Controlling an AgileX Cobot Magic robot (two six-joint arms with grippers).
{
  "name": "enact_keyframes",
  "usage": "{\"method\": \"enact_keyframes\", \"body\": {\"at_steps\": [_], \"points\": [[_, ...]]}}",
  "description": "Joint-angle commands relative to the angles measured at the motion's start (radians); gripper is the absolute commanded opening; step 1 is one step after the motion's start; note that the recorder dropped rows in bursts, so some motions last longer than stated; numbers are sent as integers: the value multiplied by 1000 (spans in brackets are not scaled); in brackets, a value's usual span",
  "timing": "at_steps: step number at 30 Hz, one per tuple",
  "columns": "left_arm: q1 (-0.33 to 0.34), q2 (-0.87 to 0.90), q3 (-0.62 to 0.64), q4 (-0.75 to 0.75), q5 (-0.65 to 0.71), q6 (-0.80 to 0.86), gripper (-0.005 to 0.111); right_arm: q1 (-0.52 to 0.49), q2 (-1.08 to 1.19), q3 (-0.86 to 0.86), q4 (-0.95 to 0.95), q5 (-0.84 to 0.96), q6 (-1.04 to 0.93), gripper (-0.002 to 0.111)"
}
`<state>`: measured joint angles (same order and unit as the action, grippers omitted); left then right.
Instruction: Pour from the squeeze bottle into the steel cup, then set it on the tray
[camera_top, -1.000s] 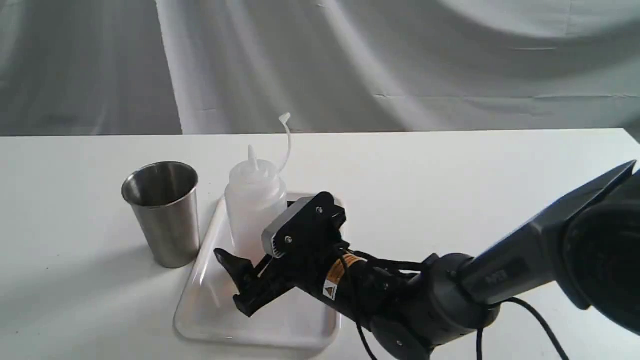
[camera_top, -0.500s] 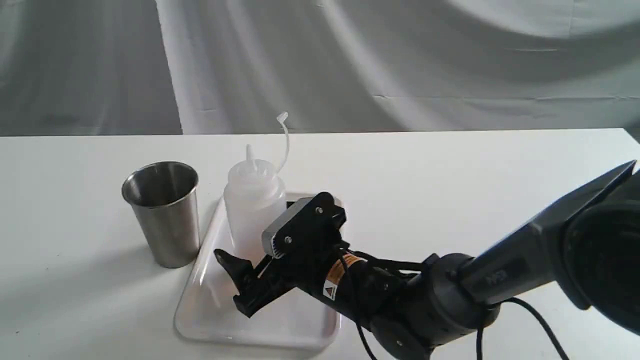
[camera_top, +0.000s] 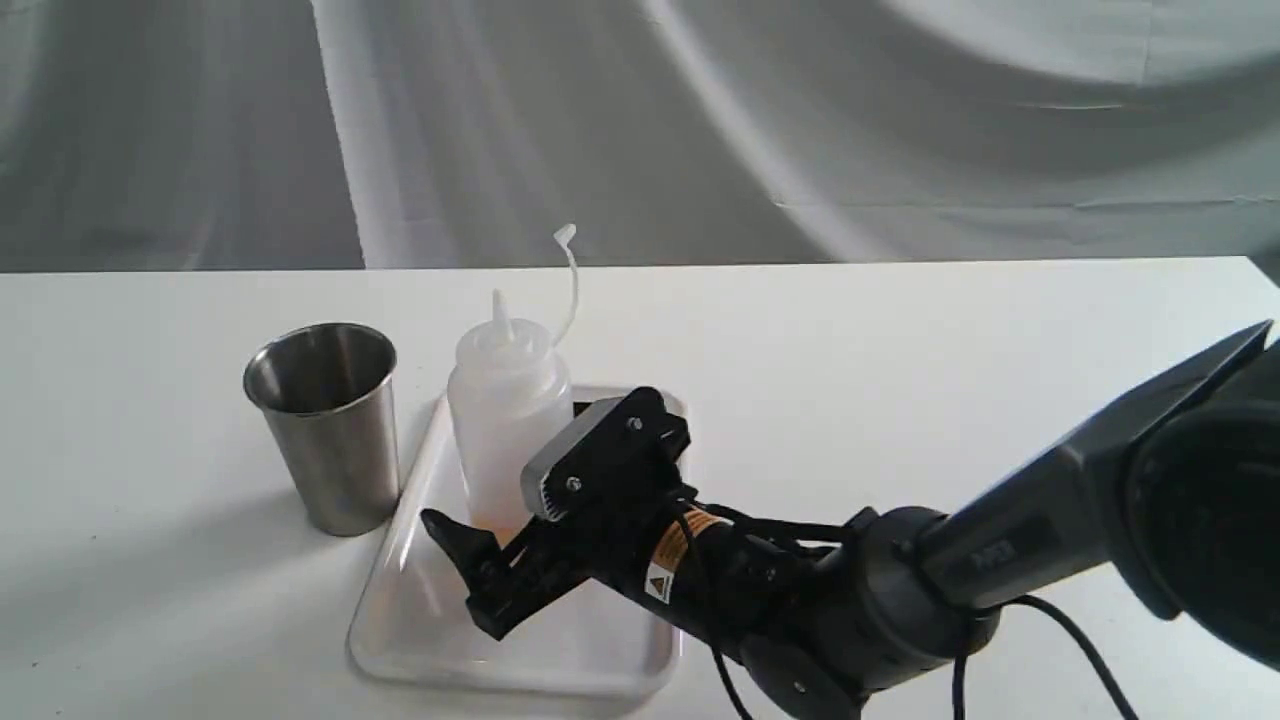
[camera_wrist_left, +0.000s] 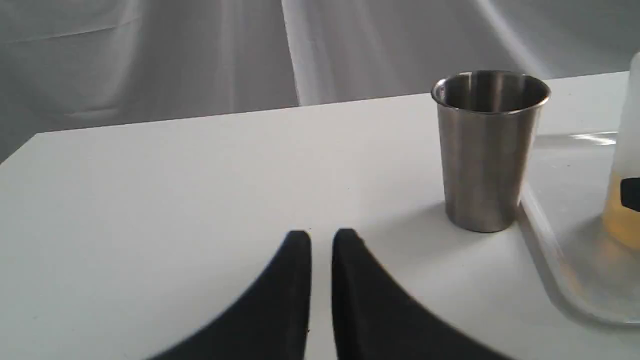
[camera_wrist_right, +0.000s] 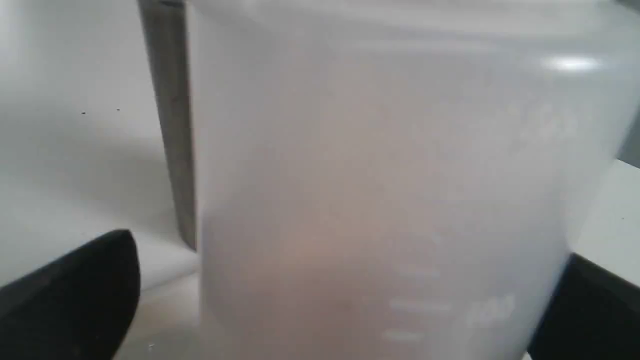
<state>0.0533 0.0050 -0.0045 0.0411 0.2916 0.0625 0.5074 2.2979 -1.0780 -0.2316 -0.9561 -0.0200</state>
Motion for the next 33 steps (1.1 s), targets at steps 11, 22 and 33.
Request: {"method": "enact_keyframes", "body": {"at_steps": [11,22,33], "points": [[-6,-5,4,2,-7,-2,8,-10,-36,17,0,38,3,105],[-6,-5,4,2,-7,-2,8,-10,-71,77,4,19,5,105],[-6,-5,4,2,-7,-2,8,-41,-128,140,1,14,0,105]]}}
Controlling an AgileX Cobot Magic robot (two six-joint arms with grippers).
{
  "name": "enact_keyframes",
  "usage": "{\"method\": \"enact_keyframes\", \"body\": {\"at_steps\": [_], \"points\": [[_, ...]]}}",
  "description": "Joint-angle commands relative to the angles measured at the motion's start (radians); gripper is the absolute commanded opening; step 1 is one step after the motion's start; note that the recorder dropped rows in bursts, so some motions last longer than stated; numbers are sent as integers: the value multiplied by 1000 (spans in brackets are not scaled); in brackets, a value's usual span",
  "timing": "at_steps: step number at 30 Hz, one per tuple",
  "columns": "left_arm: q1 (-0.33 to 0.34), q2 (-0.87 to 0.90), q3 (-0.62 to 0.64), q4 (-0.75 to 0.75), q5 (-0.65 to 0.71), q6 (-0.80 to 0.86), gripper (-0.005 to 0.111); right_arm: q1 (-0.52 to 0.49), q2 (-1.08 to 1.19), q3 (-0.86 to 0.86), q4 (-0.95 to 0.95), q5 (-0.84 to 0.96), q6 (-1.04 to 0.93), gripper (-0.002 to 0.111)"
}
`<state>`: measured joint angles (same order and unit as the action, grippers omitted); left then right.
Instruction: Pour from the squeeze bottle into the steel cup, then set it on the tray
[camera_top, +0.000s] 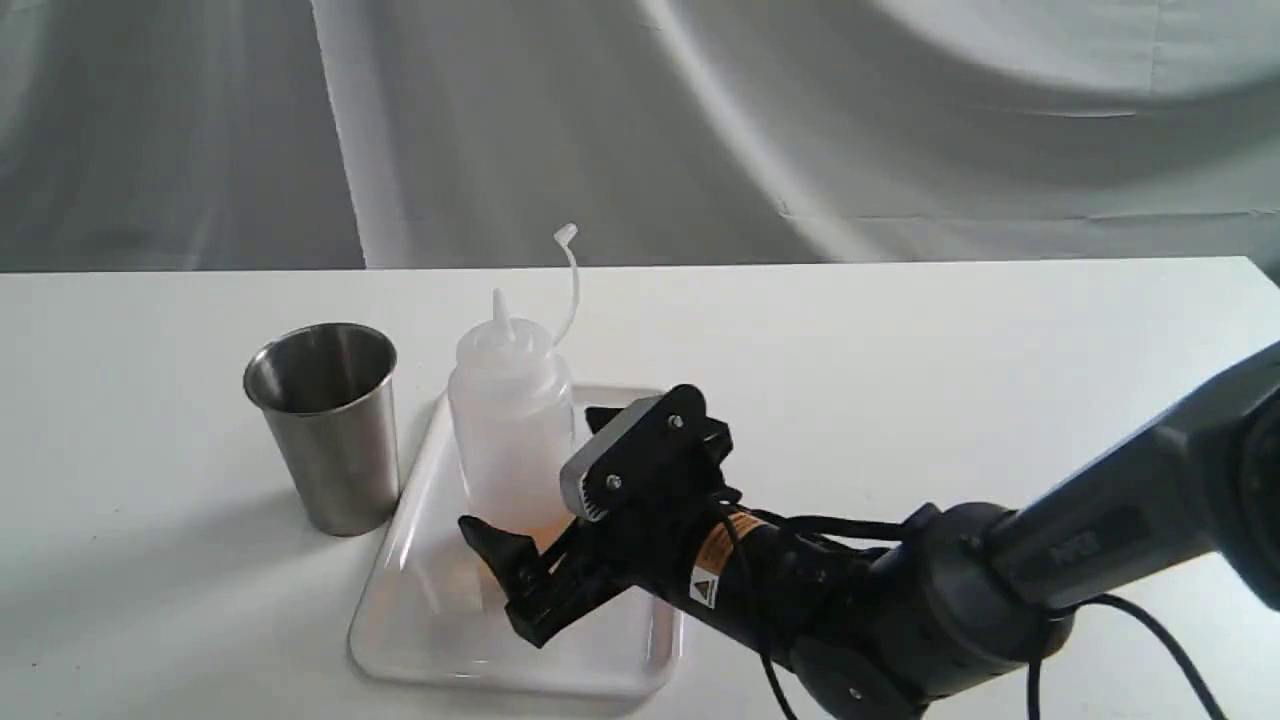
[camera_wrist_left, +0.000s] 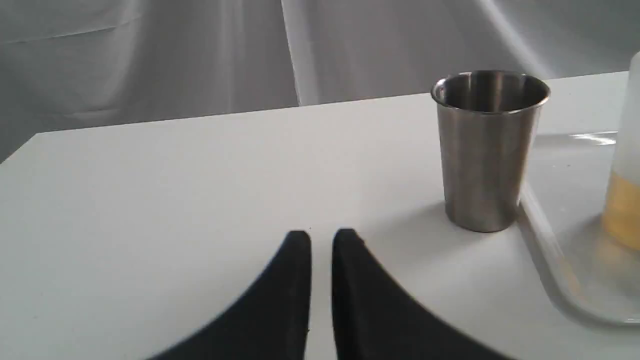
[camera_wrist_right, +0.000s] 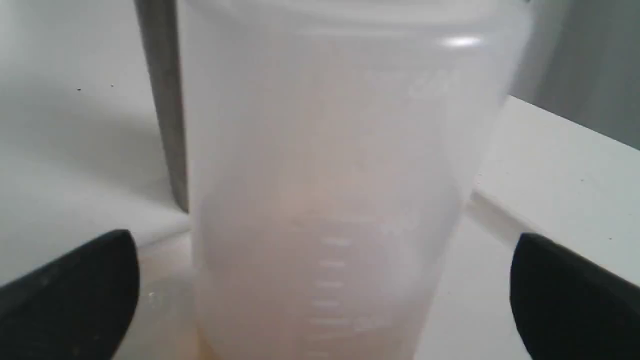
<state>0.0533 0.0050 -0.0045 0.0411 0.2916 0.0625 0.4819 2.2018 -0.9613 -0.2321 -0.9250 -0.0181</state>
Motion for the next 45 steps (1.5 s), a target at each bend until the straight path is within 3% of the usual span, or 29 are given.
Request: {"method": "enact_keyframes", "body": {"at_steps": [1,20,35,45], "points": [[-6,-5,4,2,-7,-2,8,-15,-38,29,-5,-20,-2,105],[-6,-5,4,2,-7,-2,8,-20,-294,278,-52,14,-38,105],[-6,-5,4,2,-7,-2,8,-20,-652,491,-10,19,-38,105],[-6,-5,4,2,-7,-2,8,-20,-922,540,-10,336,-34,105]]}}
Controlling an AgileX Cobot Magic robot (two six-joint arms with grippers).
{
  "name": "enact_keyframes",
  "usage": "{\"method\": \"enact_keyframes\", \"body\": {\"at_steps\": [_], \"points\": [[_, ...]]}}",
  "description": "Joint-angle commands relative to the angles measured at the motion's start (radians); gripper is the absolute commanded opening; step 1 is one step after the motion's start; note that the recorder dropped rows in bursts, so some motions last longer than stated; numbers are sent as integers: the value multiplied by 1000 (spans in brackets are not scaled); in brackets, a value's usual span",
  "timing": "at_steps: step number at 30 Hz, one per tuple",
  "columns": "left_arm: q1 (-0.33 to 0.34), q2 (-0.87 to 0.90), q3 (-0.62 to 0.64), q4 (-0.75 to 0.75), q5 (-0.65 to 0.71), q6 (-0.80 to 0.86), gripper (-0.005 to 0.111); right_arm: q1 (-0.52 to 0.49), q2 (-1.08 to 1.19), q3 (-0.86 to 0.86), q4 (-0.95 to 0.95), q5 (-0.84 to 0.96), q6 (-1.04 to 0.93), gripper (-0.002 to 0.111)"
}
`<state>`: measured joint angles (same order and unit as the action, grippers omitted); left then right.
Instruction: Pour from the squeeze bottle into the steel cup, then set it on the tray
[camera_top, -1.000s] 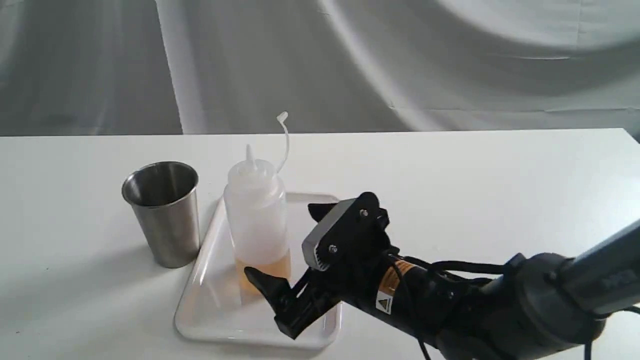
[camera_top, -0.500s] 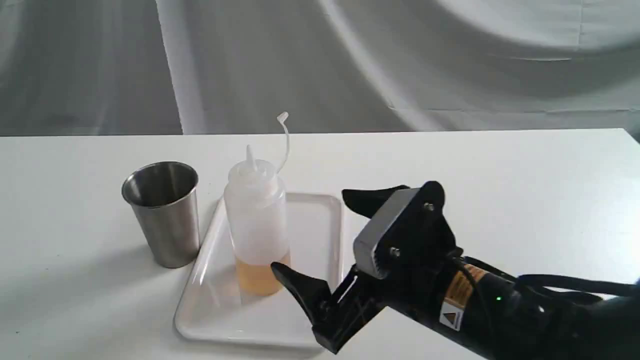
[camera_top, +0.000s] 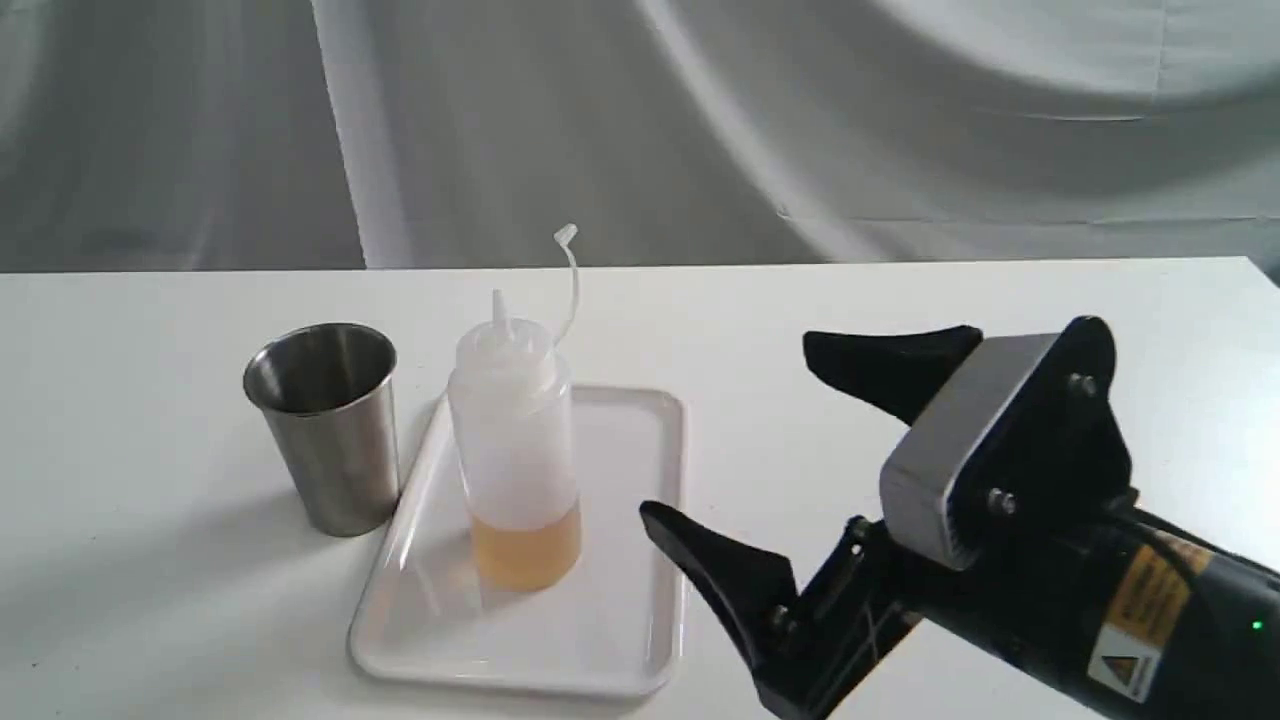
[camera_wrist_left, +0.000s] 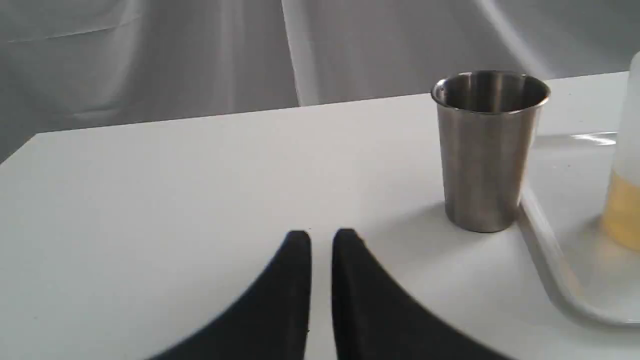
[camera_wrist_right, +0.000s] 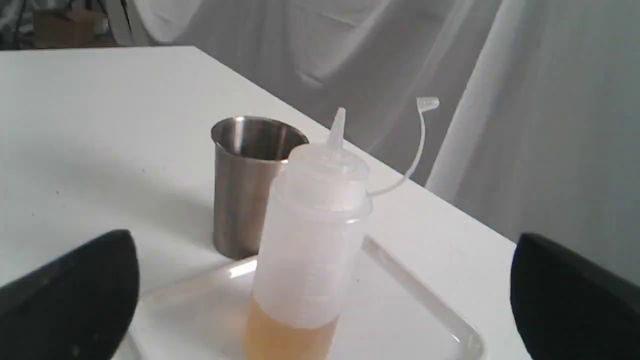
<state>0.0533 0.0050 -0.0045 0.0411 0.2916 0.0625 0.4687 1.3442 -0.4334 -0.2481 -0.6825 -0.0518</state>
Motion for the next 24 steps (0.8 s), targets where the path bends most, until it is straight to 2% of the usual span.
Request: {"method": "enact_keyframes", "body": {"at_steps": [1,9,14,17,24], "points": [[-6,-5,4,2,-7,-2,8,-6,-93,15,-1,128,0,105],[-6,-5,4,2,-7,-2,8,-6,-320,17,-42,326,6,105],[-6,-5,4,2,-7,-2,8,-2,-450,17,-79,429,62,94],[-6,-5,4,2,-7,-2,8,-2,-527,17,-101,478,99,75],[-6,-5,4,2,-7,-2,8,-2,-683,17,-109,613,149,7]]}}
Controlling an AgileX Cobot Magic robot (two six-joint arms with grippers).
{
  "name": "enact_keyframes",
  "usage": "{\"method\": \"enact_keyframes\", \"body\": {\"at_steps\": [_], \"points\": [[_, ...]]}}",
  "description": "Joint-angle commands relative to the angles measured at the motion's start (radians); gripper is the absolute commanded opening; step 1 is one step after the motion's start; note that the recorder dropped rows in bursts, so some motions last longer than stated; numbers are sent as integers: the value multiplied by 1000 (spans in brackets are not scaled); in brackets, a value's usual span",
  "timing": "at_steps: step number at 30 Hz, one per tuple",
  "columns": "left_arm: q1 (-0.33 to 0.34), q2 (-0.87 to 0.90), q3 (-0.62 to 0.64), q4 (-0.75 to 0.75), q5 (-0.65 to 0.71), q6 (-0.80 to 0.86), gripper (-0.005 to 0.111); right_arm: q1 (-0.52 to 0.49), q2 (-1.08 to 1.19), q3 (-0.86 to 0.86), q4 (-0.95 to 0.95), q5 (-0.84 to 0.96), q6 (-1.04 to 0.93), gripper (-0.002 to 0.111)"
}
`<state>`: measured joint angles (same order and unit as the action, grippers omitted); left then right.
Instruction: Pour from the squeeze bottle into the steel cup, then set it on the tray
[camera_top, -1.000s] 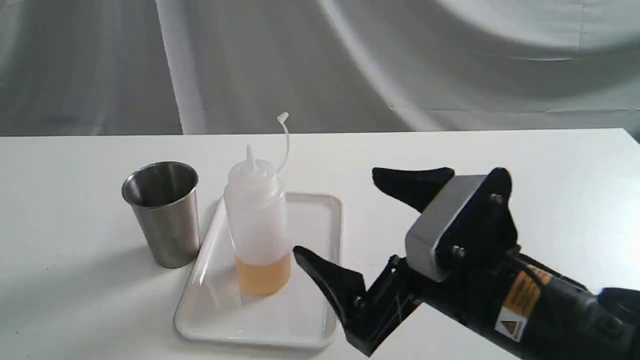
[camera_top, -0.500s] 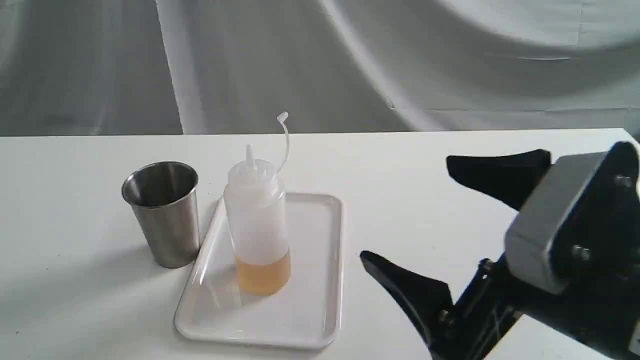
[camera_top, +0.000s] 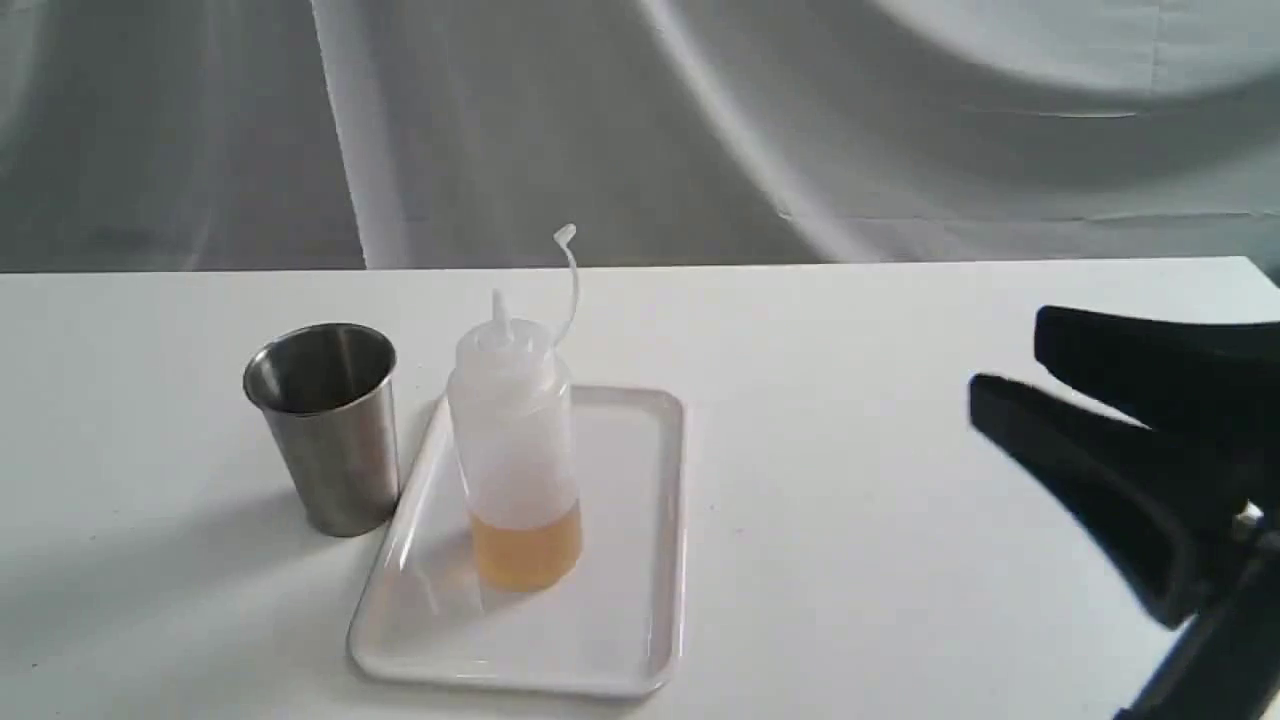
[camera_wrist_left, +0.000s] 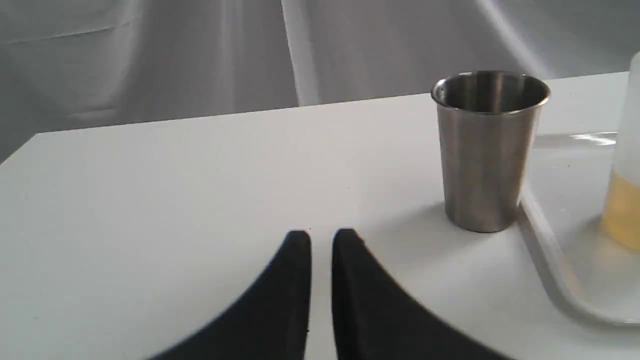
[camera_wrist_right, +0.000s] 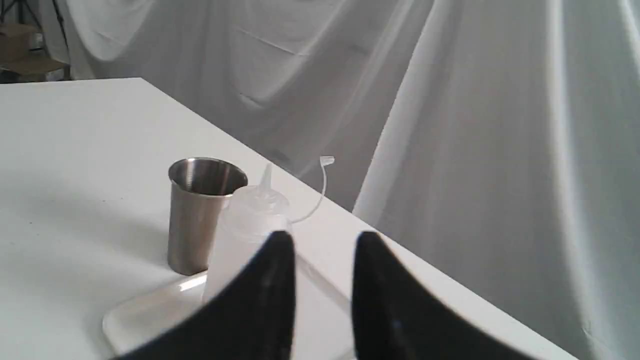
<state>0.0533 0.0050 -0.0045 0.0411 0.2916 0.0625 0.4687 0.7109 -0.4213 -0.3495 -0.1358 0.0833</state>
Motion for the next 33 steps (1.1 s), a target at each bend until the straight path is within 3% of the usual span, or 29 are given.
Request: {"method": "enact_keyframes", "body": {"at_steps": [1,14,22,33], "points": [[-6,-5,4,2,-7,-2,8,-2,-74,5,-7,96,16,0],[-6,-5,4,2,-7,-2,8,-2,-344,8,5,412,19,0],[-6,-5,4,2,-7,-2,8,-2,-513,98,64,415,25,0],[-6,-5,4,2,-7,-2,8,-2,-636,254,168,409,196,0]]}}
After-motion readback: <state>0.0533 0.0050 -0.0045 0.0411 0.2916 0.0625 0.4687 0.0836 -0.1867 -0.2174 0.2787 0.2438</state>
